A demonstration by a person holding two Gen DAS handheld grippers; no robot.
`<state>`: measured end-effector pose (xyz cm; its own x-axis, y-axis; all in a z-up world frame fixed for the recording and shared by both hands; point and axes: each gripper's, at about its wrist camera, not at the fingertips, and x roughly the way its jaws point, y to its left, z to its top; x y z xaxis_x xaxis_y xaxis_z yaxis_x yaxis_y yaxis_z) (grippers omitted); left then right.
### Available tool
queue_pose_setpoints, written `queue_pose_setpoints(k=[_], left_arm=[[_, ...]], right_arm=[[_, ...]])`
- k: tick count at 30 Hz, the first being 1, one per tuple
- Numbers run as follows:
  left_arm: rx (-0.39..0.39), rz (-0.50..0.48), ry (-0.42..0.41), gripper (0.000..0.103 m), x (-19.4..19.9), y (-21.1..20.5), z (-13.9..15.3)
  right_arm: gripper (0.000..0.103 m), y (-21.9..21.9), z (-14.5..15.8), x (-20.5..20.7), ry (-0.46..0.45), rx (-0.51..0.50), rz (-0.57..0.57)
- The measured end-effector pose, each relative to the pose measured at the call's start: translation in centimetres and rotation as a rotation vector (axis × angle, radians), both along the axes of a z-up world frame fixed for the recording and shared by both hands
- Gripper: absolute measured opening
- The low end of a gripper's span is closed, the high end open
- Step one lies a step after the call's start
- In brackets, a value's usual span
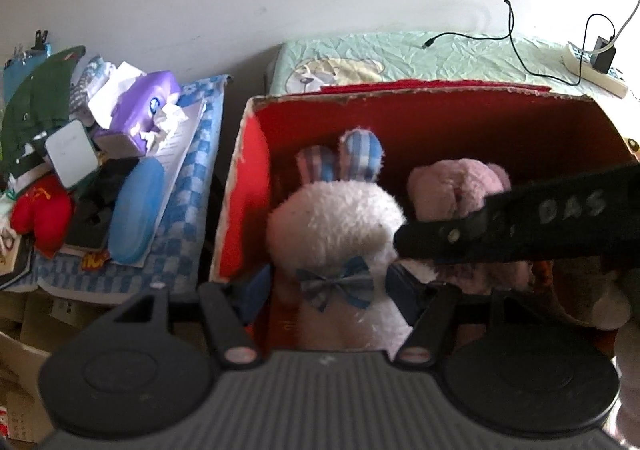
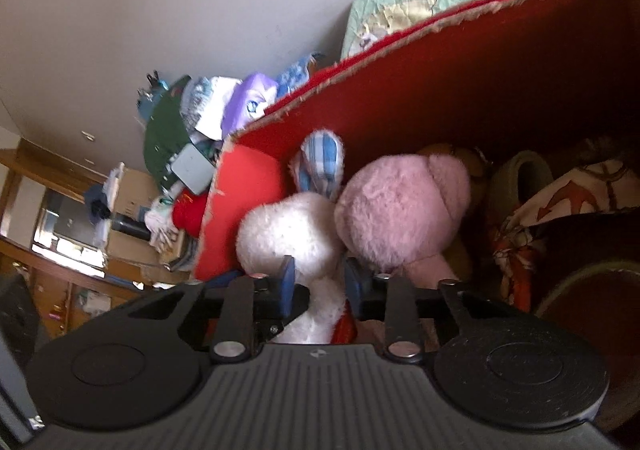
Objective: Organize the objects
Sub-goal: 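Lower the bunny into the box beside the bear and release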
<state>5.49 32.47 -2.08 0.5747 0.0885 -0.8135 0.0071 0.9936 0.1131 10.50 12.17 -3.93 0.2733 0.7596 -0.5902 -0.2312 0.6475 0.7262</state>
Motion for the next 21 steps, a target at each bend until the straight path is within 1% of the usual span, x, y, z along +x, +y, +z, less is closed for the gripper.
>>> queue_pose_setpoints(k=[2,4,6,9,11,15,21], left_arm=[[0.005,0.004,0.003,0.07,0.1,0.0,0.0],[0.01,0.008,0.006,0.07,0.2,-0.2,0.0],[0.019,0.011,0.007,0.07,0.4,-0.3,-0.1],[0.038,0.016,0.011,0.07,0.5,-0.7,-0.2],[0.039,0.021,0.015,0.07,0.5,-0.7,-0.2],[0.037,0.039,0.025,0.071,0.7,-0.5,0.0],[0.045,0.046,0.019,0.069,0.4,-0.6,0.6]], right_arm=[[0.025,0.5,0.1,0.2,-0.015,-0.033,0.007],[0.025,1.0,0.0,0.5,-0.011,-0.074,0.011],[0.024,1.4,-0.1,0.8,-0.007,-0.092,0.024],[0.023,1.8,-0.2,0.8,-0.029,-0.109,0.037],[0.023,1.9,-0.2,0.8,-0.036,-0.102,0.039],[0.024,1.6,-0.4,0.9,-0.018,-0.07,0.023],[0.024,1.3,0.3,0.3,-0.042,-0.077,-0.003]])
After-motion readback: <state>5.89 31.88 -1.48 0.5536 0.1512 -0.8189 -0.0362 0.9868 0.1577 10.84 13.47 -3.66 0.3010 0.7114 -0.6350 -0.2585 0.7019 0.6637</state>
